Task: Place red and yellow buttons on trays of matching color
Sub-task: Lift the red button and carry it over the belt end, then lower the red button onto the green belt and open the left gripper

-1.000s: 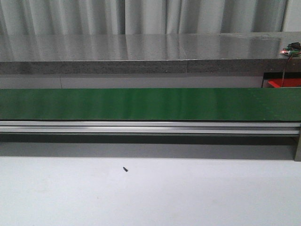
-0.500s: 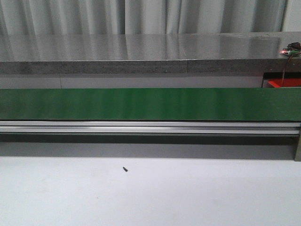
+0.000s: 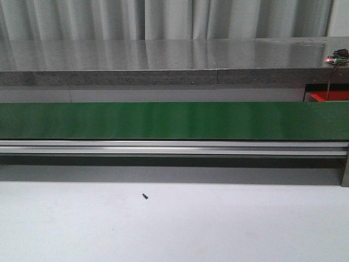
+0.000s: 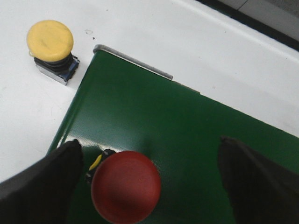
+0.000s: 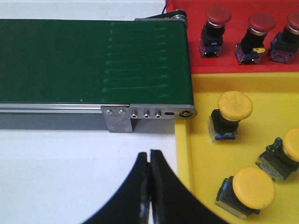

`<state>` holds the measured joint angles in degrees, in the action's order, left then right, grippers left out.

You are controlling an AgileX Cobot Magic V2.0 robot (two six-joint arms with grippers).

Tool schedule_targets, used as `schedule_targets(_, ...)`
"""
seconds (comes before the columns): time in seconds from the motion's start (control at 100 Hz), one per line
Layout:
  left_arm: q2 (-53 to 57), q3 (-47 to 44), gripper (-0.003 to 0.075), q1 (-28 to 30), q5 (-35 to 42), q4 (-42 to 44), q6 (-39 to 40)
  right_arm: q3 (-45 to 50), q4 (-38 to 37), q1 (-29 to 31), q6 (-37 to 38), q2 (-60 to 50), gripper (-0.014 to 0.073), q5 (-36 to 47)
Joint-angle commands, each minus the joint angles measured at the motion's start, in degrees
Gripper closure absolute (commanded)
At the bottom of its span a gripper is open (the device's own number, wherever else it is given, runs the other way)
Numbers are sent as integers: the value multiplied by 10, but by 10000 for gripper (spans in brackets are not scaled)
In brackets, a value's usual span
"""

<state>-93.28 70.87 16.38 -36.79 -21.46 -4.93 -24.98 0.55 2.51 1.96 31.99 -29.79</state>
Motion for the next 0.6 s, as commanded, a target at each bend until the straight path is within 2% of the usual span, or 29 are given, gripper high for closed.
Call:
schedule_targets(0.0,48,15,134,-3,31,-14,-2,-14,1,1,1,-2,661,37)
schedule_targets(0.59,57,21,144,60,67,3,-2,-14,1,1,1,-2,661,37)
